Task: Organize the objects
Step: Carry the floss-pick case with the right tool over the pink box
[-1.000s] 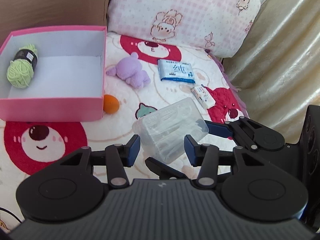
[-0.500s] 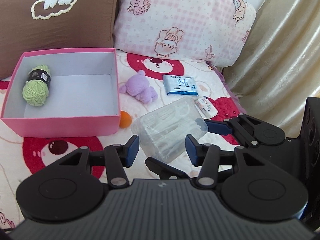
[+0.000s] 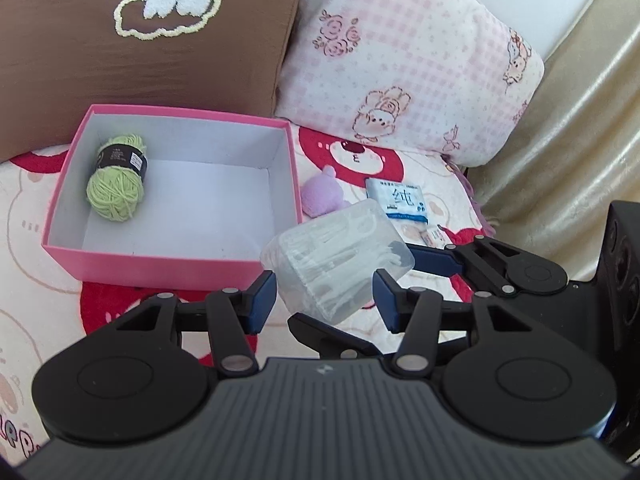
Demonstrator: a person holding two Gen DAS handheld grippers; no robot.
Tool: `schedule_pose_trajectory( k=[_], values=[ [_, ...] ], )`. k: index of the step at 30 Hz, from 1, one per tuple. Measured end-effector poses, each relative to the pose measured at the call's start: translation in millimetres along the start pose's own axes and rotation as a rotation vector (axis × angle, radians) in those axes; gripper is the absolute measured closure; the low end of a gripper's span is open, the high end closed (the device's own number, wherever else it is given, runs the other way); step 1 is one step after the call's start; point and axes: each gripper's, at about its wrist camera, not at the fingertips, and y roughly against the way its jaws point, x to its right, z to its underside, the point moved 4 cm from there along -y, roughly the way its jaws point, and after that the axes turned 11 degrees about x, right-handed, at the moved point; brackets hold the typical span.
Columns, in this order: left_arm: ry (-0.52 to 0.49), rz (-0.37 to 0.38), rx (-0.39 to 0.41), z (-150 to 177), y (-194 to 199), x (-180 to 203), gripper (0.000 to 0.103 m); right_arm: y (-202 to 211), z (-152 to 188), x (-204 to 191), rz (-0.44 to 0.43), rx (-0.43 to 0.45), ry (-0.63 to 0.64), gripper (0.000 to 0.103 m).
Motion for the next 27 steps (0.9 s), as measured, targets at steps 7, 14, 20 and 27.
schedule_pose_trajectory(
  k=[7, 14, 20, 27],
  values=[
    [0.003, 0.000, -0.014, -18.6, -5.8, -16.4, 0.052, -16.6, -13.9, -7.4, 0.000, 0.015, 0.032, 0.010],
    [0.017, -0.003, -0.047, -35.9, -25.1, -30.1, 0.052, -38.8, -25.6, -2.9, 0.008, -0.006, 0.028, 0.010],
    [0.047, -0.030, -0.075, -53.9, -57.7, -49.2, 0.052, -75.0, -37.2, 9.9, 0.005, -0.050, 0.010, 0.010],
    [0.109, -0.049, -0.105, -62.0, -101.3, -83.8, 0.052, -125.8, -37.4, 20.7, -0.014, -0.099, 0.005, 0.010]
  ],
)
